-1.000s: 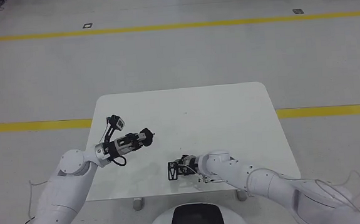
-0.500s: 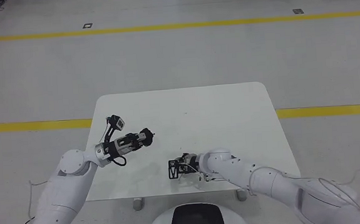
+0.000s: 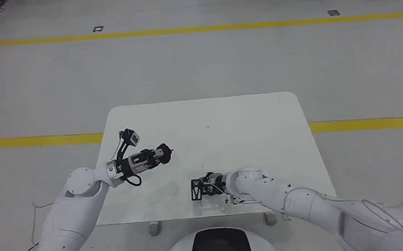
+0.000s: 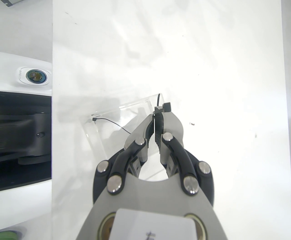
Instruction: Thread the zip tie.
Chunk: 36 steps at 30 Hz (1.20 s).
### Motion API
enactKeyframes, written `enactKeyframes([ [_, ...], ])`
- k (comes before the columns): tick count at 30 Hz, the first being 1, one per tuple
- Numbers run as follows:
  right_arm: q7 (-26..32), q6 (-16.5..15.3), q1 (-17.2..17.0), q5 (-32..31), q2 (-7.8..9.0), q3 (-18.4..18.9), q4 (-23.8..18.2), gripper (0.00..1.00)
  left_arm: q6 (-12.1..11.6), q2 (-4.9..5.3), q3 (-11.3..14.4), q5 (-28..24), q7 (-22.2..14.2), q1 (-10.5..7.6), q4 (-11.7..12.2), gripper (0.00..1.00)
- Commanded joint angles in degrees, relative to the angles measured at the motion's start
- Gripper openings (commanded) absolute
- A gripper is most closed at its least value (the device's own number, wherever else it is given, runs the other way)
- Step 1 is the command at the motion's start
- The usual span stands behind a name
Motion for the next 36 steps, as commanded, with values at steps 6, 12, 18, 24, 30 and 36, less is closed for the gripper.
enactKeyframes([
  [6, -2.7, 0.0, 0.3, 2.1, 1.47, 0.0, -1.3, 0.00, 0.0, 0.00, 0.0, 0.0, 0.0, 0.00, 0.0, 0.00],
  [12, -7.1, 0.0, 0.6, 5.5, 4.02, 0.0, -2.7, 0.00, 0.0, 0.00, 0.0, 0.0, 0.0, 0.00, 0.0, 0.00],
  [18, -13.8, 0.0, 1.1, 10.3, 7.90, 0.0, -4.8, 0.00, 0.0, 0.00, 0.0, 0.0, 0.0, 0.00, 0.0, 0.00],
  [24, -18.7, 0.0, 0.7, 18.1, 12.09, 0.0, -7.8, 0.00, 0.0, 0.00, 0.0, 0.0, 0.0, 0.00, 0.0, 0.00],
  [30, -19.4, 0.0, 0.6, 19.7, 12.64, 0.0, -8.3, 0.00, 0.0, 0.00, 0.0, 0.0, 0.0, 0.00, 0.0, 0.00],
  [36, -19.7, 0.3, 0.4, 20.2, 12.66, 0.4, -8.3, 0.00, 0.0, 0.00, 0.0, 0.0, 0.0, 0.00, 0.0, 0.00],
])
